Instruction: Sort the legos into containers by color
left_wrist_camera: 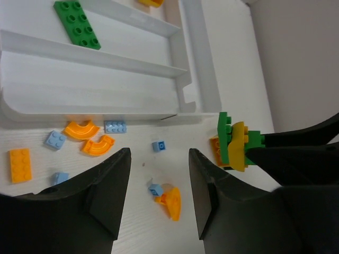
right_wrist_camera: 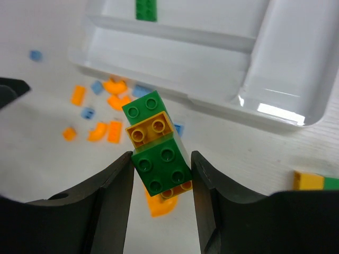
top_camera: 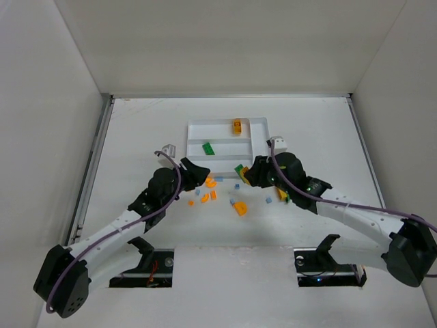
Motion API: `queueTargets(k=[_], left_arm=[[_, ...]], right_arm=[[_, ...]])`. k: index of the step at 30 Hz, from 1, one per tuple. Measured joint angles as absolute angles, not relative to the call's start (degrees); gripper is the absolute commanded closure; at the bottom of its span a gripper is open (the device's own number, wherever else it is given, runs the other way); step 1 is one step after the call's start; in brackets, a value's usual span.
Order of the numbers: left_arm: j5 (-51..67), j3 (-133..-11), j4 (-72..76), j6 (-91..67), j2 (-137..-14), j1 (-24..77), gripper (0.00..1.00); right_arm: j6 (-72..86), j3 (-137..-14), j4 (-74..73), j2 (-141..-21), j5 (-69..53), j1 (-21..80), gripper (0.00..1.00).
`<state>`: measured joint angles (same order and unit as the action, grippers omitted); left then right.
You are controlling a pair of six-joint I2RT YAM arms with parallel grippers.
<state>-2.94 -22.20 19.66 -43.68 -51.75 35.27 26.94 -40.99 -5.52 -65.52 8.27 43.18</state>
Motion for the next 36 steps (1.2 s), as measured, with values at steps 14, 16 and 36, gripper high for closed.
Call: queueTargets(k=[14,16,36], left_arm=[[-3.5,-15.6,41.0,-55.5,-50.1,36.7,0.38],[-3.7,-15.3,43.4,-56.3,-50.9,36.7,0.35],[-3.9,-15.5,62.1,-58.5,-65.3,37.7,0.33]], right_arm=[[59.3,-32.2,24.4,-69.5,-6.6,37.5,0.81],[63.8,-31.6,28.7,-70.4,-8.3,36.6,0.82],[93.8,-29.0,64.3,-90.9,-16.3,37.5,0.82]])
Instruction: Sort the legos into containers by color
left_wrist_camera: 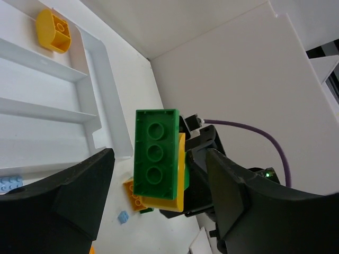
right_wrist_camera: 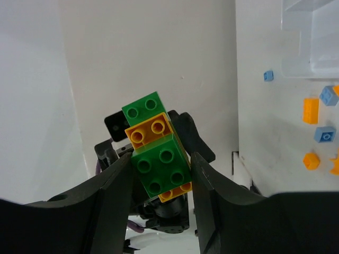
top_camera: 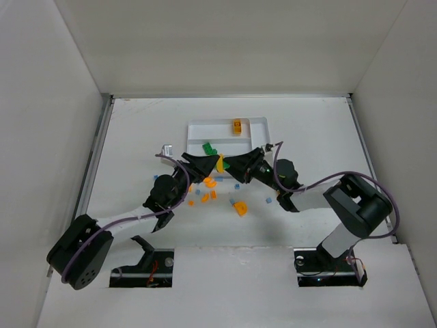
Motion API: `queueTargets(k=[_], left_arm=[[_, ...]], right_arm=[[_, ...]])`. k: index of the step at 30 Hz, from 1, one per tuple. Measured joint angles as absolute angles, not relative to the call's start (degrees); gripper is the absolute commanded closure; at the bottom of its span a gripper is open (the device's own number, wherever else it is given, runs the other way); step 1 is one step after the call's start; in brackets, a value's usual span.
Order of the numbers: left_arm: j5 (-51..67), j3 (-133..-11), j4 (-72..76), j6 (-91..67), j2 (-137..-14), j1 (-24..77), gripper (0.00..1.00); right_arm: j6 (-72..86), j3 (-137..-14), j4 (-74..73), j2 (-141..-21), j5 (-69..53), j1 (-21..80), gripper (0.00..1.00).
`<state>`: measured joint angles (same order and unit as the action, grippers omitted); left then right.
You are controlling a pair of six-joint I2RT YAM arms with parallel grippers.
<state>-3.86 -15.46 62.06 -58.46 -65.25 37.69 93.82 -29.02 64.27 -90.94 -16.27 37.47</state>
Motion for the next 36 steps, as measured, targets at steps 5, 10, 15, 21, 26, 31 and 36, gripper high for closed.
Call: queueTargets(k=[5,10,15,21,26,31,36], left_arm=[[-4.1,-16.0,65.0,-59.0,-67.5,37.3,0.36],[-4.8,-16.2,67.2,-59.4,-69.8,36.9,0.41],[-5.0,-16.3,69.1,-59.7,-71.9,36.6,0.47],[-5.3,-16.4,70.2,-60.4,-72.4,36.1,0.49],[-5.5,-16.4,70.0,-60.4,-72.4,35.2,0.54],[-5.6,-16.4,70.0,-60.3,-72.4,35.1,0.54],[-5.4,-16.5,70.4,-60.1,-73.8,35.2,0.53]], right_arm=[[97.1,-29.0,69.0,-95.8,-16.5,38.7,0.82],[98.5,-29.0,71.1,-96.6,-16.5,39.1,0.82],[98.9,-29.0,71.6,-96.5,-16.5,39.1,0.82],[99.4,-28.9,72.1,-97.2,-16.5,39.1,0.82],[100.3,-28.3,72.7,-98.1,-16.5,39.1,0.82],[100.4,-27.6,73.9,-98.1,-16.5,39.1,0.82],[100.4,-27.2,73.7,-98.1,-16.5,39.0,0.82]])
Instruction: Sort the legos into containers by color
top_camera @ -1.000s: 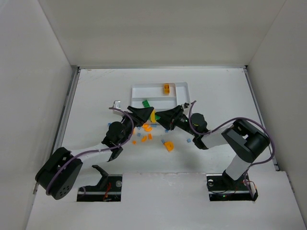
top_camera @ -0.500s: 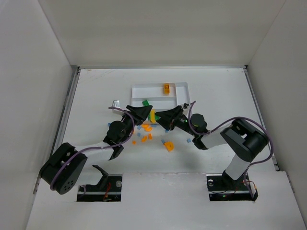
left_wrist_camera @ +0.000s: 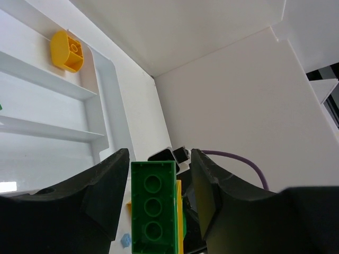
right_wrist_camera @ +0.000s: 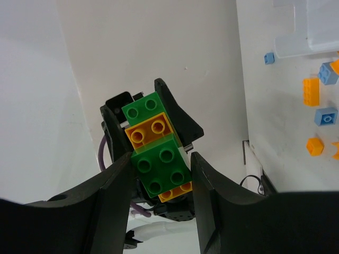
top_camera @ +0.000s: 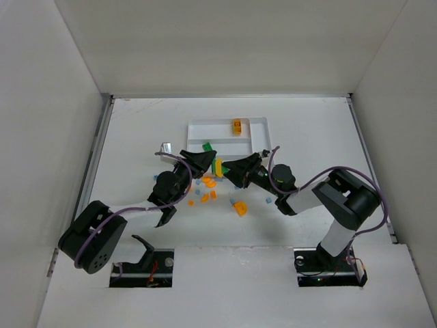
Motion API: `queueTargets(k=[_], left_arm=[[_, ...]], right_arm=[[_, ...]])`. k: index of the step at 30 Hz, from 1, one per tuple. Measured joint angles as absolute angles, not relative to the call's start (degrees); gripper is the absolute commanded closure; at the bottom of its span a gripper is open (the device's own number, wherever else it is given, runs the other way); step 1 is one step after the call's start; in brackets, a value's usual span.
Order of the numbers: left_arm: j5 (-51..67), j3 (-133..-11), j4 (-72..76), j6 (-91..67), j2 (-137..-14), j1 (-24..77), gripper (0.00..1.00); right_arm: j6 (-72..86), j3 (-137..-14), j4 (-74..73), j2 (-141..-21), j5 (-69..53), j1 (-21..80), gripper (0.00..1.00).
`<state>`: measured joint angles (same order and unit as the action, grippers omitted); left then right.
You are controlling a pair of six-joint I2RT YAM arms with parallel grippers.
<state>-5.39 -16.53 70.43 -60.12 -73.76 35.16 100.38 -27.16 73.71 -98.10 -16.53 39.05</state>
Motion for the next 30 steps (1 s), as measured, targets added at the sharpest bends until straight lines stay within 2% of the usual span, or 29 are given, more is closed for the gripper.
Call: queueTargets(k=[6,13,20,30], left_arm=[[-4.6,-16.7,70.5,-60.1,-75.0,35.2,0.5],[-4.5,-16.8,70.5,-60.1,-75.8,35.1,0.55],[-4.2,-17.4,70.7,-59.9,-76.0,35.1,0.71],[0.3,-17.0,69.3,-59.9,-75.4,34.0,0.78]], right_arm=[[100.4,-27.2,73.7,-98.1,-16.6,39.0,0.82],[100.4,-27.2,73.7,-98.1,-17.0,39.0,0.82],[100.4,-27.0,73.8,-98.1,-17.0,39.0,0.82],[100.1,-25.2,73.9,-97.2,-18.3,37.6,0.82]])
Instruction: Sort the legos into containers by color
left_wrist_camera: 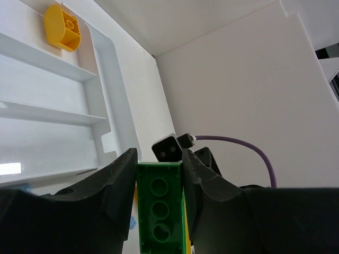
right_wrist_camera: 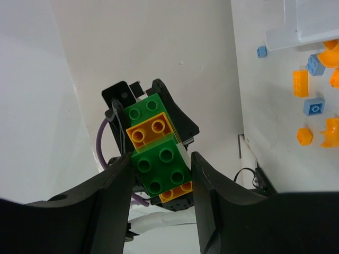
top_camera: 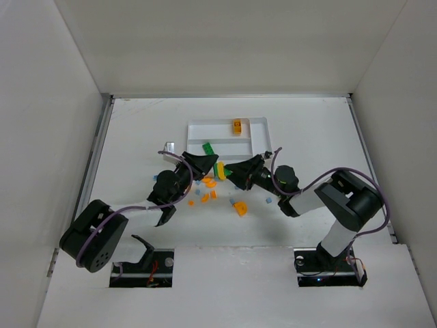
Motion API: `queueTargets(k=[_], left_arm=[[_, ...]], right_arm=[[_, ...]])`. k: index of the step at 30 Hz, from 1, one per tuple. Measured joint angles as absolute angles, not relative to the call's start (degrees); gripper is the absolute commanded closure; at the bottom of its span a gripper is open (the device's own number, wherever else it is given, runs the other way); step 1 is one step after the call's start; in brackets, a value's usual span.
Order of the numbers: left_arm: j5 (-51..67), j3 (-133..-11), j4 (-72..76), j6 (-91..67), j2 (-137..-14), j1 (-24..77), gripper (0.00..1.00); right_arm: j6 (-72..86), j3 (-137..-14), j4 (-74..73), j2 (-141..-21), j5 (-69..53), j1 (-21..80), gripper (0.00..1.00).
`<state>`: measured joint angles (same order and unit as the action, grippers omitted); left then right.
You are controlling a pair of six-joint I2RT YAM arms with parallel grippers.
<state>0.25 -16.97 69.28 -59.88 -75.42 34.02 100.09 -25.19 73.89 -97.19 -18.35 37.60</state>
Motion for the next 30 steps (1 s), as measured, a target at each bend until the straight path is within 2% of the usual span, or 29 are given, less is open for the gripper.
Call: queueTargets(k=[11,20,24,30], left_arm=[[1.1,-13.6,65.5,-58.8,-70.1,26.8,0.79],[1.7,-16.6,63.5,-58.6,-70.0,27.3,0.78],[2.2,-16.4,62.0,-58.6,-68.3,26.7,0.78],[2.7,-13.3,59.4,-58.5,-59.7,25.6,0.77]], right_arm=[[100.0,-22.4,73.9,-94.8,-18.7,32.5,0.82],[95.2,-24.7,72.0,-94.7,-19.9,31.7,0.83],[87.2,-30.4,61.6,-94.6,-20.4,29.5,0.83],[67.2,-46.1,32.8,-94.0,-13.1,28.6,0.81]])
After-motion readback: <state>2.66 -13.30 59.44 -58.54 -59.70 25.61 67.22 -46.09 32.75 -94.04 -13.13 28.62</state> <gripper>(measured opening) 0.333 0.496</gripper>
